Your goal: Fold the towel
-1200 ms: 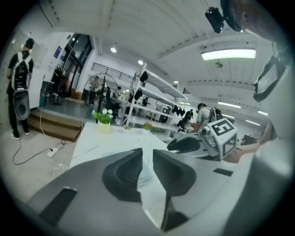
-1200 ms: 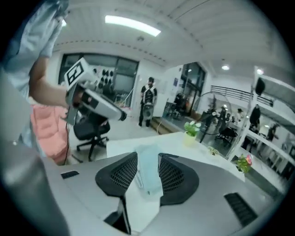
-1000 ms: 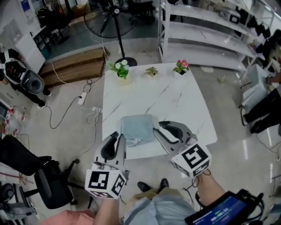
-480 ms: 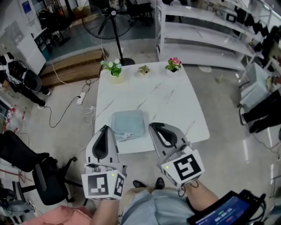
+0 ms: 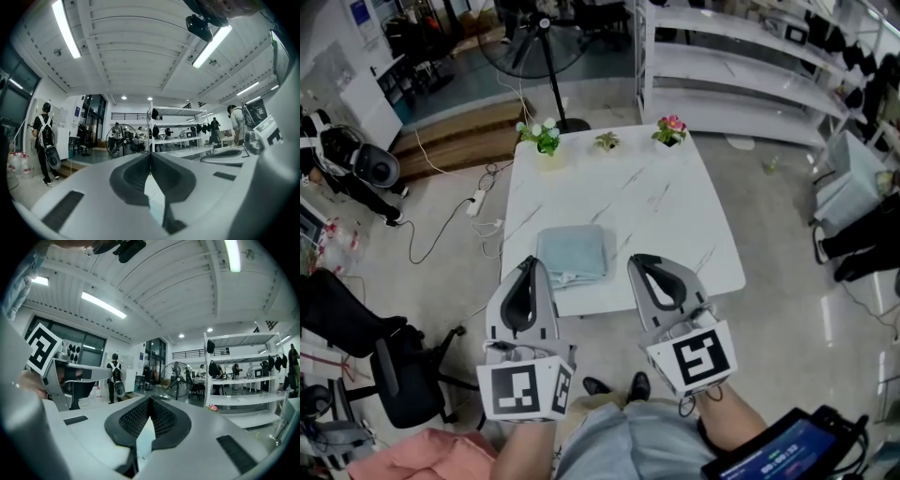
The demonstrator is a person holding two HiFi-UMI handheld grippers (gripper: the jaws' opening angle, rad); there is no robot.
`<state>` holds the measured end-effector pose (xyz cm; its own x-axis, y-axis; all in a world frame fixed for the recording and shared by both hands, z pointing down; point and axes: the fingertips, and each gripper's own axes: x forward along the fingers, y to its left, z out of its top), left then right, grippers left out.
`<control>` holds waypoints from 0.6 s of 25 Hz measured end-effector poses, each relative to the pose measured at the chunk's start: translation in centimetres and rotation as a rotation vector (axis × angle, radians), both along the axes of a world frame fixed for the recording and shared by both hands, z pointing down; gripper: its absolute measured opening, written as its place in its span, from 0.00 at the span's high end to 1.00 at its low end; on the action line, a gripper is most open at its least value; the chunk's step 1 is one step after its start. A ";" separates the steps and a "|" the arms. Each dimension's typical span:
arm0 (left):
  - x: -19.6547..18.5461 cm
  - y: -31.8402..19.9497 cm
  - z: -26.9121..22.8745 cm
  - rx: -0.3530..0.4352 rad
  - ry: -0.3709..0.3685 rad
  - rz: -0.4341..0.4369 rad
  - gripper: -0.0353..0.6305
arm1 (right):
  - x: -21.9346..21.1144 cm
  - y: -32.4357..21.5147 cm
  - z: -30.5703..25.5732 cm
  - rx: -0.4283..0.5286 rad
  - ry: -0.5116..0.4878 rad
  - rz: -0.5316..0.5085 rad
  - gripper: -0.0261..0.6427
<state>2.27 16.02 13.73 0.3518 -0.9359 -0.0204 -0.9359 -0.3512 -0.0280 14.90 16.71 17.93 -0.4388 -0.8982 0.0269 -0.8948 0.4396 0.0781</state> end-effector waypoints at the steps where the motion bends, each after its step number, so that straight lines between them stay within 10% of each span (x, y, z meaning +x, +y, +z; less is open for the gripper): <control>1: 0.0 0.0 0.0 0.000 0.000 0.000 0.94 | 0.0 0.1 -0.1 0.004 0.000 0.002 0.94; 15: 0.7 0.0 0.1 -0.004 0.002 0.001 0.93 | 0.0 0.3 -0.3 0.025 0.016 -0.015 0.94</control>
